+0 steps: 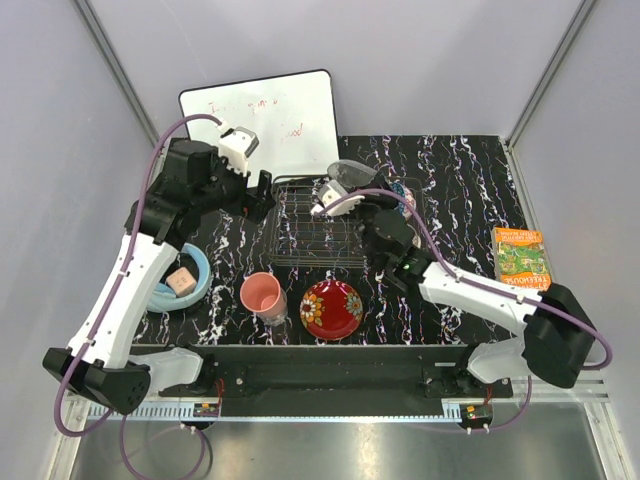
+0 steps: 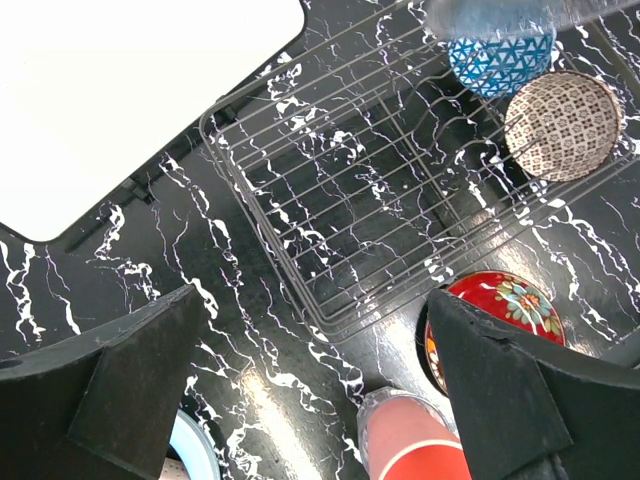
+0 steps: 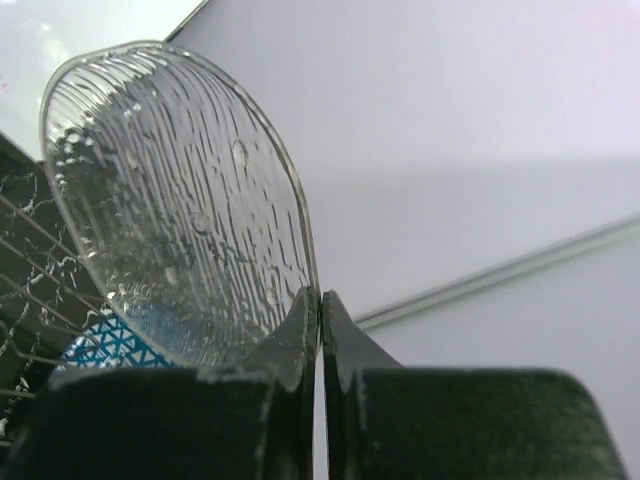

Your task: Load the mixed dishes into the dish rack

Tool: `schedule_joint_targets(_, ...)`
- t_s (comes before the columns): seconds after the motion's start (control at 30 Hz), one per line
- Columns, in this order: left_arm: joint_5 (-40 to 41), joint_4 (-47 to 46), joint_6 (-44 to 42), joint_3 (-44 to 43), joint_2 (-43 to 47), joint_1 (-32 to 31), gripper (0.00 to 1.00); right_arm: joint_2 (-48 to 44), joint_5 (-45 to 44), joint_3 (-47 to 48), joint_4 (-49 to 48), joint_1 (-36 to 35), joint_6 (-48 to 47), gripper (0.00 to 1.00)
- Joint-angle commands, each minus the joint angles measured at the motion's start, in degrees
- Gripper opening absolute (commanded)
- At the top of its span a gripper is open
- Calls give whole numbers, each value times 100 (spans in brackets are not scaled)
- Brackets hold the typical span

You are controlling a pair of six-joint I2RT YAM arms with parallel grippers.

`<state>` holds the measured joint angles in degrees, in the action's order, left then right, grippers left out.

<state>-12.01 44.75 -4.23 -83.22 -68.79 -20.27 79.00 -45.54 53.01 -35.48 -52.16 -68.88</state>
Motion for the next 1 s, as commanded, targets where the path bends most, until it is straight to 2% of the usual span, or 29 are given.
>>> schedule_joint_targets(0.0,102,-458,106,157,-11,76,99,-412,1432,-379,646,451,-468,0)
schedule_joint_targets(0.13,94,-520,186,201,-99,94,99,-614,2109,-239,1885,917,-162,0)
schedule_joint_targets(0.33,32,-617,247,236,-169,102,99,-553,2655,-283,1984,1287,-415,0)
schedule_joint_targets(0.97,-135,-784,291,403,-319,146,99,818,3314,-63,244,1815,-1417,0)
